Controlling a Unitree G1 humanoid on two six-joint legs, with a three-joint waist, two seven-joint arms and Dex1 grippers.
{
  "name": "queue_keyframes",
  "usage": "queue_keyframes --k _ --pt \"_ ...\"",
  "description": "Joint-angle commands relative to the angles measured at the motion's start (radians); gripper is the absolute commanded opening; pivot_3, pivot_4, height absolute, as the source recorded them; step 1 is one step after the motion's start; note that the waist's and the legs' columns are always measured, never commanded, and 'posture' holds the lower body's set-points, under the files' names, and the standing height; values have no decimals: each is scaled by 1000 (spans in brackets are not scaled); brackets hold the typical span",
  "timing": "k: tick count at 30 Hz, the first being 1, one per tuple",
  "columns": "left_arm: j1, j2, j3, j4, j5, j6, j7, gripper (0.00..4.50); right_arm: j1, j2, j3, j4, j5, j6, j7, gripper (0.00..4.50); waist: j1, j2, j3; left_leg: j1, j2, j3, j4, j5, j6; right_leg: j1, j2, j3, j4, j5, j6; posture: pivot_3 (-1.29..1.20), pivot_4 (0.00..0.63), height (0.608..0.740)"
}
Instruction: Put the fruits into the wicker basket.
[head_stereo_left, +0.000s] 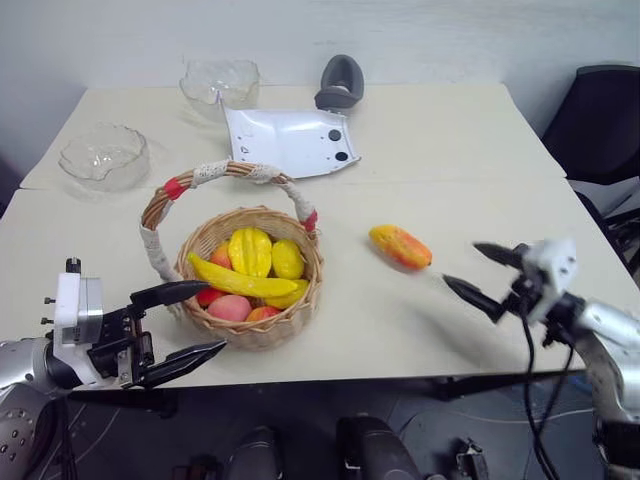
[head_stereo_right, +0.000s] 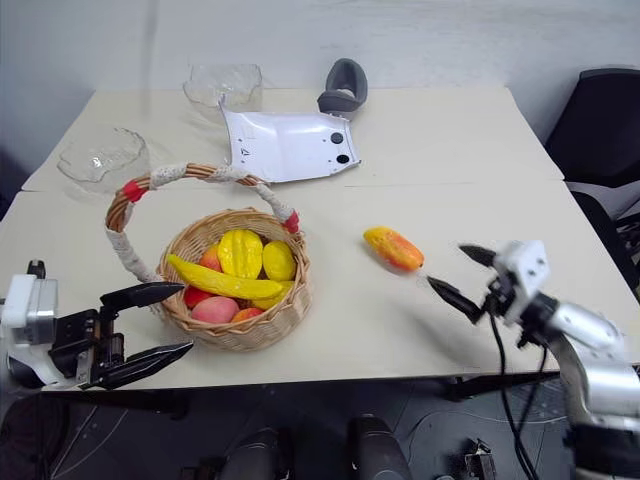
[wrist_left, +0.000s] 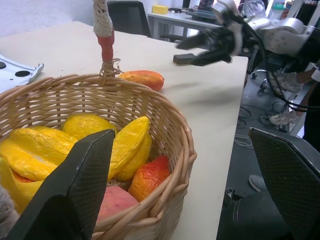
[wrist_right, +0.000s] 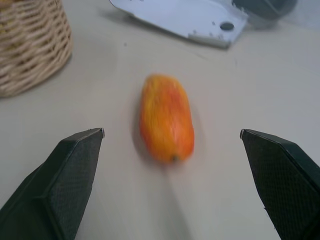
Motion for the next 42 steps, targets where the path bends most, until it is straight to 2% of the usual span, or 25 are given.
queue_keyframes --k 1,5,8,11,16,19,23,24,27,31,34,37,39,42 --pt "0 2 -12 5 12 -23 -7 4500 -117 8 79 81 -59 14 -26 4476 4 0 0 -1 0 0 0 0 0 -1 0 0 0 0 0 0 150 740" --pt "-12 -1 -21 12 11 -30 -1 4500 -300 60 162 231 -111 104 -94 4476 4 0 0 -2 0 0 1 2 -4 -2 -1 0 0 0 0 0 150 740" --pt "-7 -4 3 31 9 -40 -5 4500 -380 67 226 326 -140 188 -76 4476 4 0 0 -3 0 0 1 2 -3 -2 -1 0 1 0 0 0 150 740" --pt "6 2 18 45 12 -46 -18 4500 -424 85 238 379 -101 285 -38 4476 2 0 0 -3 0 0 1 2 -3 -3 -1 0 0 0 0 0 150 740" --pt "2 6 34 50 -4 -55 -29 4500 -453 70 266 475 -118 248 67 4476 2 0 0 -3 0 0 1 0 1 -3 -1 -1 1 0 0 0 150 740" --pt "-8 11 48 62 5 -69 -35 4500 -458 54 264 513 -120 239 110 3852 2 0 0 -3 0 0 1 0 1 -3 -1 -1 1 0 0 0 150 740" --pt "-23 28 72 73 -17 -57 -40 4500 -444 38 233 510 -77 170 225 2516 2 0 0 -3 0 0 1 0 1 -3 -1 -1 2 0 0 0 150 740" --pt "-23 31 72 75 -15 -58 -47 4500 -440 28 235 509 -82 154 247 2312 2 0 0 -3 0 0 1 0 1 -3 -1 -1 2 0 0 0 150 740" --pt "-35 24 62 57 -12 -57 -23 4500 -410 7 184 384 42 95 431 2293 3 0 0 -3 0 0 1 0 1 -3 -1 -1 2 0 0 0 150 740" --pt "-11 39 82 42 -21 -38 -21 4500 -390 -142 272 112 139 346 587 2293 1 3 2 -3 0 0 1 0 1 -3 -1 -1 2 0 0 0 150 740" --pt "32 34 111 32 -42 -18 -19 4500 -436 -127 327 -62 261 582 527 2293 -7 2 1 -2 1 0 0 0 1 -3 -1 -1 2 0 0 0 150 740" --pt "78 8 145 13 -79 9 19 4500 -516 17 361 -139 303 711 350 2293 -20 2 1 -1 3 0 0 0 0 -3 -1 -1 4 -1 -1 0 150 740" --pt "120 -6 161 12 -56 -4 15 4500 -562 129 385 -153 286 732 233 2293 -25 2 1 -2 2 -1 0 0 -1 -4 -1 -1 5 -1 -2 0 150 740" --pt "169 -29 184 13 -45 -11 25 4500 -601 270 432 -132 209 657 109 2293 -24 2 1 -4 2 -2 0 1 -2 -5 -1 -2 5 -1 -2 0 150 740"
